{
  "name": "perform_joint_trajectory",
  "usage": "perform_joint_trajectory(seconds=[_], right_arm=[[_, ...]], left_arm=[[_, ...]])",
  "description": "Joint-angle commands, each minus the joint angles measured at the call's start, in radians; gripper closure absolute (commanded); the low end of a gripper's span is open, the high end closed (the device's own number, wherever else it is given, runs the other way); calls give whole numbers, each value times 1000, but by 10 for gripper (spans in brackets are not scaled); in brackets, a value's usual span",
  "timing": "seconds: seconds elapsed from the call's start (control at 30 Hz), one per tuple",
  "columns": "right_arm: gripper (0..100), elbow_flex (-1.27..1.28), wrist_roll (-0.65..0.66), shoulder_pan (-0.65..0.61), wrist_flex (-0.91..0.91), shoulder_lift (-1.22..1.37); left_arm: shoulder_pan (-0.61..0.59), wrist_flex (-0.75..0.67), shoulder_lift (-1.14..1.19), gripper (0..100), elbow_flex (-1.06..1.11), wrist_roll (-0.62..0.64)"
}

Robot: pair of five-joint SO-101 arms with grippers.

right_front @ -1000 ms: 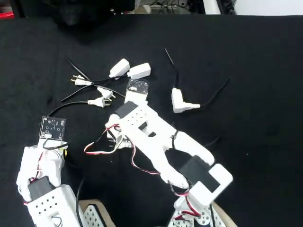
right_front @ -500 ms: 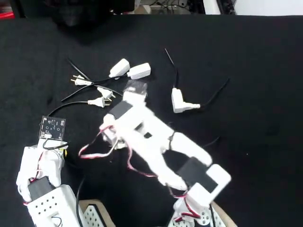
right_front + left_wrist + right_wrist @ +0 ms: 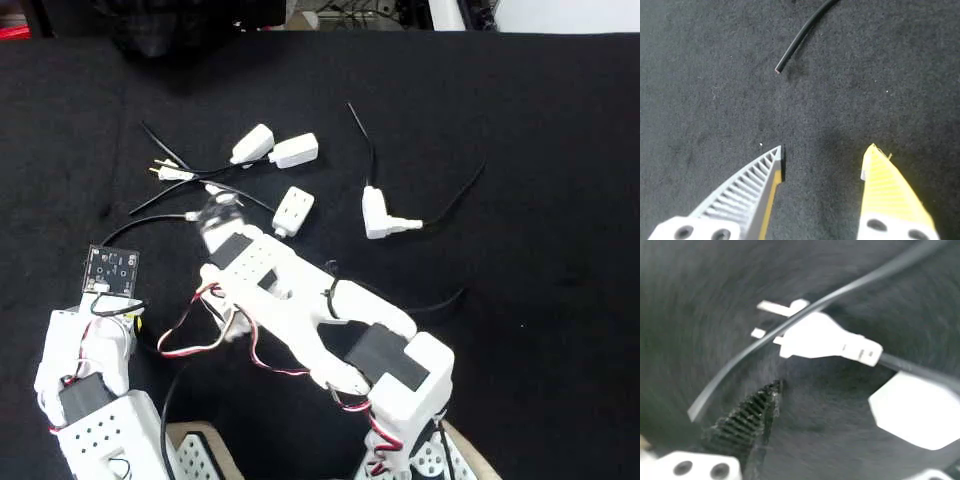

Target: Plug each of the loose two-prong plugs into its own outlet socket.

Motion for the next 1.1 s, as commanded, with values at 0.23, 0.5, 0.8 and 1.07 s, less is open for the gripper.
perform_joint_trajectory(seconds=[0.23, 0.5, 0.8, 1.07], right_arm=[[470, -41, 624, 198, -97, -90], [869, -12, 1108, 284, -170, -90], [878, 27, 1252, 239, -137, -87], [882, 36, 1261, 152, -273, 4]], left_arm=[[13, 12, -8, 748, 21, -5], [13, 11, -8, 748, 21, -5], [13, 11, -8, 748, 21, -5], [13, 11, -8, 748, 21, -5]])
